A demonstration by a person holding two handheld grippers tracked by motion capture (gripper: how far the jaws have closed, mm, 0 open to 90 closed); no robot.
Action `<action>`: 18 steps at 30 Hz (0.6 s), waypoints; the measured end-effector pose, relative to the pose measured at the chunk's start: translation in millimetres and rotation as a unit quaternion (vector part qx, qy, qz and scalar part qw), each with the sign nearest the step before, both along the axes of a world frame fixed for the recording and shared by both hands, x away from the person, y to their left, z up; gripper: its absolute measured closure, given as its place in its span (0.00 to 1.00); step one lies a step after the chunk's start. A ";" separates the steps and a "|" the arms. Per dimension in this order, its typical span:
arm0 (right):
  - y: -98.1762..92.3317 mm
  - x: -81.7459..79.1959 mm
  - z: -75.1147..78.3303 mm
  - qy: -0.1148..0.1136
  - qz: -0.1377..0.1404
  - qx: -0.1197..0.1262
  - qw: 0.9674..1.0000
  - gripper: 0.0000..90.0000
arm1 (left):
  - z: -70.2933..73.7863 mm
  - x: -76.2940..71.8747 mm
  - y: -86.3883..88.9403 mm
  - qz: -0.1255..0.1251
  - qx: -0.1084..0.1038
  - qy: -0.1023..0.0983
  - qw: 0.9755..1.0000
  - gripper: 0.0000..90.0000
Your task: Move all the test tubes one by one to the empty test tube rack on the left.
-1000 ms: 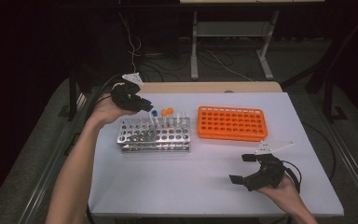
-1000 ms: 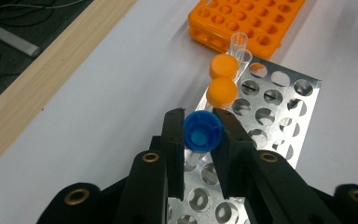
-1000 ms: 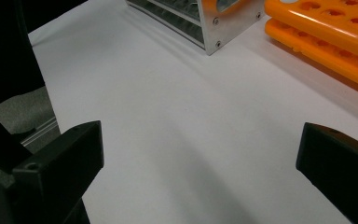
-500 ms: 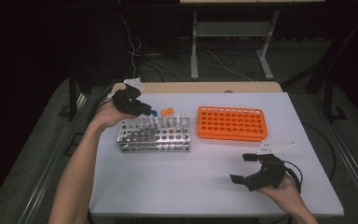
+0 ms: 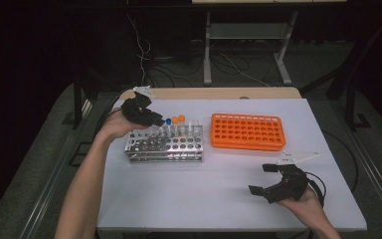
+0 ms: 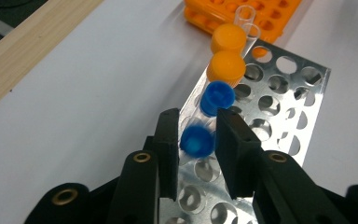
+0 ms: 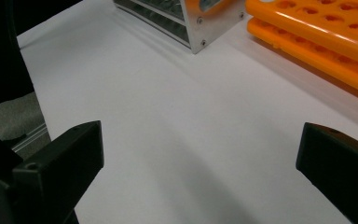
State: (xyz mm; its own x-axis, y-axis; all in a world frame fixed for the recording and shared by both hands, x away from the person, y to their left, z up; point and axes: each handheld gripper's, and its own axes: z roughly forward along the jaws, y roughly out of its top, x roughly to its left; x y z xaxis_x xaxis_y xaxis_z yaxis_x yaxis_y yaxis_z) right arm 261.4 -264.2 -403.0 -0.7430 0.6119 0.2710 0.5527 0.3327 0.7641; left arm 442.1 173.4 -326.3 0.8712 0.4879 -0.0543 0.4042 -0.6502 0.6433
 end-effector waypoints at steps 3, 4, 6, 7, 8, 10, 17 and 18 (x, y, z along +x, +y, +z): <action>-2.8 -0.5 -2.1 0.002 -0.005 0.001 1.000 0.00 | 2.6 -2.5 0.2 0.005 -0.004 0.004 1.000 0.69; -3.3 -0.9 -2.1 0.003 -0.006 0.002 1.000 0.00 | 4.4 -3.4 0.7 0.008 -0.006 0.004 1.000 0.66; -4.1 -1.5 -2.1 0.002 -0.009 0.003 1.000 0.00 | 8.5 -6.0 1.6 0.015 -0.012 0.001 1.000 0.61; -4.4 -1.7 -2.2 0.001 -0.010 0.002 1.000 0.00 | 10.5 -7.9 1.9 0.020 -0.016 -0.002 1.000 0.59; -4.8 -1.9 -2.4 0.000 -0.011 0.001 1.000 0.00 | 12.8 -9.6 2.3 0.025 -0.017 -0.004 1.000 0.55; -5.8 -2.6 -2.7 0.001 -0.014 0.002 1.000 0.00 | 16.6 -14.6 2.7 0.032 -0.024 -0.010 0.999 0.49; -7.9 -5.1 -3.1 0.000 -0.021 0.006 1.000 0.00 | 24.9 -35.4 5.9 0.061 -0.047 -0.024 0.997 0.25; -7.9 -5.4 -3.2 0.000 -0.021 0.006 1.000 0.00 | 25.2 -39.0 6.6 0.064 -0.052 -0.025 0.996 0.21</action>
